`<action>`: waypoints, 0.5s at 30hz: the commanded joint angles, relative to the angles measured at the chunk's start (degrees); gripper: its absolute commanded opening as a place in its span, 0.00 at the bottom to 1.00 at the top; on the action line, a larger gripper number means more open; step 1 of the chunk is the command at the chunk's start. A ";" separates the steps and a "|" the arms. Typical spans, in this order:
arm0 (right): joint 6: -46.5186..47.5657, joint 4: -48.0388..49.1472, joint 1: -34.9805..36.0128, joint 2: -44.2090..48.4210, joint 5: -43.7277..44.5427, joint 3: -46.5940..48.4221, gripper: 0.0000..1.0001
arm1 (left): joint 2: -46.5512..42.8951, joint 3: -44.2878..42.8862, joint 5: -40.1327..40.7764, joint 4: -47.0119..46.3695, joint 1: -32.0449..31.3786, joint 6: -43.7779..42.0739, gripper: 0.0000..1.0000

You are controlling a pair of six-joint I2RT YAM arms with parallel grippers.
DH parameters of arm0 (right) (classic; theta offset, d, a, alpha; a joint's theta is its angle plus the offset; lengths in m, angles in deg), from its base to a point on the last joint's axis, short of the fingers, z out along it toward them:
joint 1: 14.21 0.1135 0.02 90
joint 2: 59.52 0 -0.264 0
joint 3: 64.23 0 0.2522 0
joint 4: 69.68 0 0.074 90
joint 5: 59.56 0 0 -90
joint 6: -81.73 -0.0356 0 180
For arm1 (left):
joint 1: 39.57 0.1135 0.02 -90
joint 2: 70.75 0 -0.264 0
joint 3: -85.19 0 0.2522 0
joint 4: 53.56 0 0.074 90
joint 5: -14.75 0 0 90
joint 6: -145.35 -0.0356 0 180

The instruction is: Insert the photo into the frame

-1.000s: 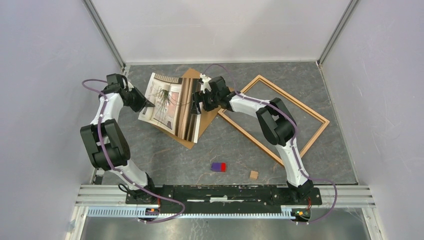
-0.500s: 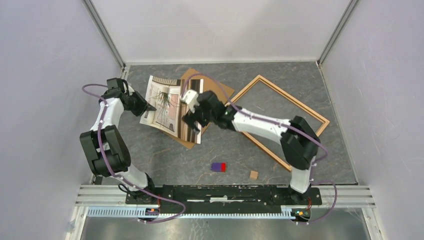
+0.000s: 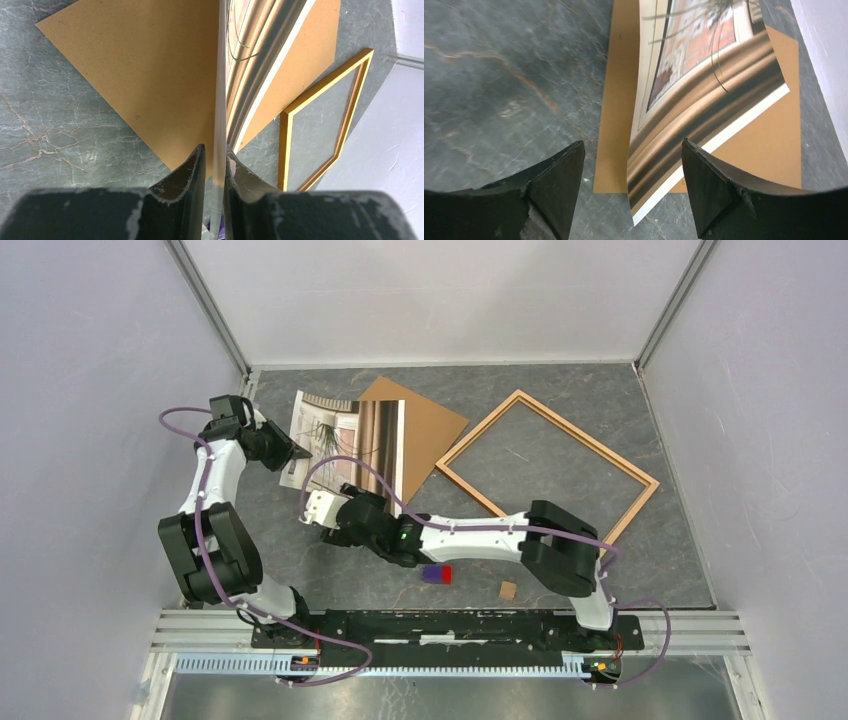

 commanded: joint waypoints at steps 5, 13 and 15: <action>1.59 5.24 1.87 -5.90 20.25 3.62 0.73 | -3.19 -0.15 -2.07 0.67 0.08 1.65 0.25; 1.69 6.10 1.93 -9.32 23.64 4.29 0.67 | -4.12 -0.19 -1.72 0.77 0.05 2.08 0.25; 1.45 6.08 2.02 -10.14 24.42 5.17 0.60 | -4.69 -0.14 -1.01 0.82 0.05 2.40 0.25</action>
